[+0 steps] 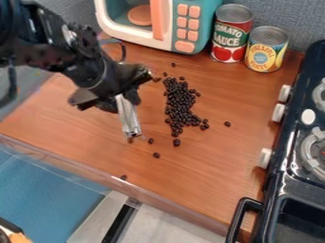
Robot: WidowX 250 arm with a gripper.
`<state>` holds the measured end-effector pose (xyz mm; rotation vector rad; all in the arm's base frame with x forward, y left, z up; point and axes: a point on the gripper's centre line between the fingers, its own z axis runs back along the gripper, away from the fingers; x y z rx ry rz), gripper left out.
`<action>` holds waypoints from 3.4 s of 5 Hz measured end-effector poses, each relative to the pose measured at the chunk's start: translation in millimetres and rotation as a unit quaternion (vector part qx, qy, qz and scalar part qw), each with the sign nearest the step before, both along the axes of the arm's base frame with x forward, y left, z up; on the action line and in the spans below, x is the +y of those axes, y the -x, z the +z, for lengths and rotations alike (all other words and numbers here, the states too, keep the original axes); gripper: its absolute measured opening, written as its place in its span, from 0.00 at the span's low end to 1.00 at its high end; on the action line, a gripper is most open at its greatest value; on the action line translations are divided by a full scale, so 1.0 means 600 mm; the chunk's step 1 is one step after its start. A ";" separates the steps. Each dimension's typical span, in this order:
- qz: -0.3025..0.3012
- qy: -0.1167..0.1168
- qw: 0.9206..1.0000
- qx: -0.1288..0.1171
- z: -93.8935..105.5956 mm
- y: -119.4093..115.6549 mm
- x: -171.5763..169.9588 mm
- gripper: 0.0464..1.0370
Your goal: Sweep into pile
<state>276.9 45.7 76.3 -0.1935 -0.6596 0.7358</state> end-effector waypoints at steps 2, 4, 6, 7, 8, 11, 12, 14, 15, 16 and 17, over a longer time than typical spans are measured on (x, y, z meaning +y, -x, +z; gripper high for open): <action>0.067 -0.028 0.993 0.091 -0.037 0.032 0.001 0.34; 0.125 -0.038 0.977 0.167 -0.057 0.056 0.001 0.34; 0.114 -0.010 0.977 0.178 -0.084 0.062 -0.015 0.34; 0.109 0.000 0.981 0.163 -0.091 0.055 -0.020 0.34; 0.105 -0.002 0.984 0.145 -0.098 0.044 -0.026 0.34; 0.099 -0.038 0.989 0.102 -0.120 -0.011 -0.040 0.34; 0.107 -0.035 0.989 0.091 -0.120 -0.039 -0.046 0.34; 0.138 -0.024 0.987 0.084 -0.121 -0.076 -0.054 0.34; 0.142 -0.021 0.986 0.085 -0.120 -0.083 -0.056 0.34; 0.135 -0.020 0.987 0.088 -0.116 -0.079 -0.055 0.34; 0.115 -0.019 0.986 0.116 -0.109 -0.033 -0.055 0.34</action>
